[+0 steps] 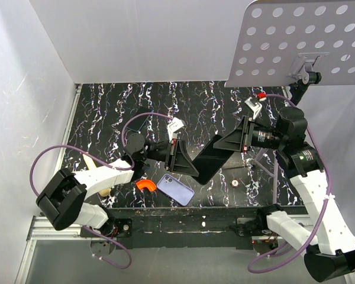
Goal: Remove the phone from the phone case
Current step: Adjust the phone.
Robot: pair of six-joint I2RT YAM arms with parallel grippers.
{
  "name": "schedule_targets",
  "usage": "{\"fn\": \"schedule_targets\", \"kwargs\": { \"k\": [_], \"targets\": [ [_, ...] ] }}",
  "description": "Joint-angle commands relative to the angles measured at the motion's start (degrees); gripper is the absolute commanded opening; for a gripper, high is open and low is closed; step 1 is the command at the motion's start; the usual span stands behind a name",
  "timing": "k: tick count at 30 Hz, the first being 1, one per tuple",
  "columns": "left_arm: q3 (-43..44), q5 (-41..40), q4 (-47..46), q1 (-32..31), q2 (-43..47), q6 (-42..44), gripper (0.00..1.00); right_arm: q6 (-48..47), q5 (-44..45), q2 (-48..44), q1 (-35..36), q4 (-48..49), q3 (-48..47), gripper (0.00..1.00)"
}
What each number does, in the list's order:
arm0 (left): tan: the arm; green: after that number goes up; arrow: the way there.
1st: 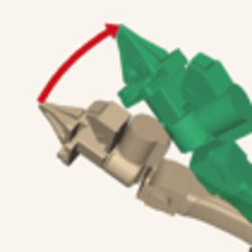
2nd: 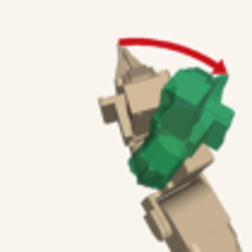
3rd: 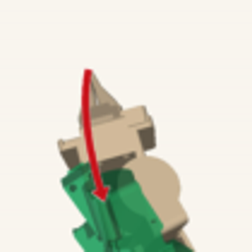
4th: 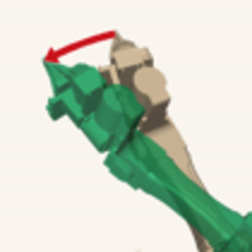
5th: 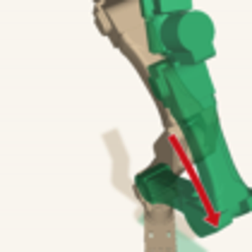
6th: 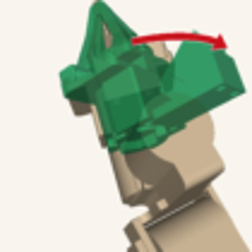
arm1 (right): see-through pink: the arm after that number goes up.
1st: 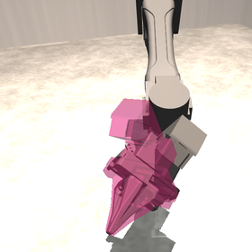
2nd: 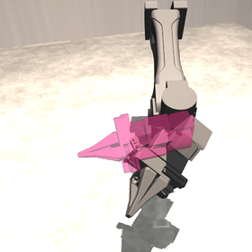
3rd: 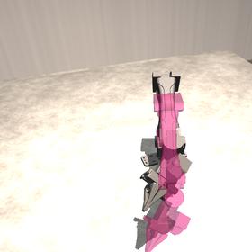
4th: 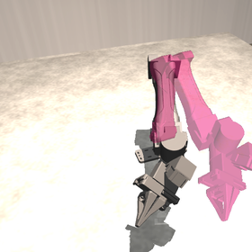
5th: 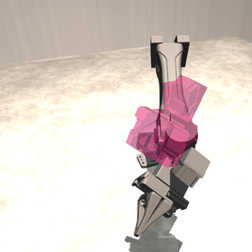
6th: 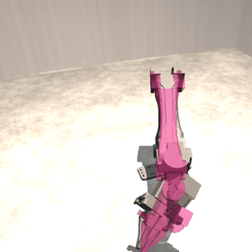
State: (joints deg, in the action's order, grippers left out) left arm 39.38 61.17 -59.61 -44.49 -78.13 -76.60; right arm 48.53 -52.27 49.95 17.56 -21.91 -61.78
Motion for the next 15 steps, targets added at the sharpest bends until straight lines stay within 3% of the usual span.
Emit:
{"fn": "schedule_targets", "kwargs": {
  "k": [1, 9, 15],
  "targets": [
    [3.5, 2.4, 1.8, -0.2, 2.7, 2.9, 0.0, -3.1, -8.5, -0.1, -0.2, -1.6, -2.8, 0.37],
    [6.1, 5.0, 13.4, -0.2, 4.6, 10.6, 0.0, -9.7, -12.3, 1.9, -0.2, -9.7, -4.7, 0.31],
    [6.9, 5.0, 14.3, -0.2, 4.3, 10.9, 0.0, -12.8, -12.3, 3.1, -0.1, -13.0, -4.6, 0.31]
  ]
}}
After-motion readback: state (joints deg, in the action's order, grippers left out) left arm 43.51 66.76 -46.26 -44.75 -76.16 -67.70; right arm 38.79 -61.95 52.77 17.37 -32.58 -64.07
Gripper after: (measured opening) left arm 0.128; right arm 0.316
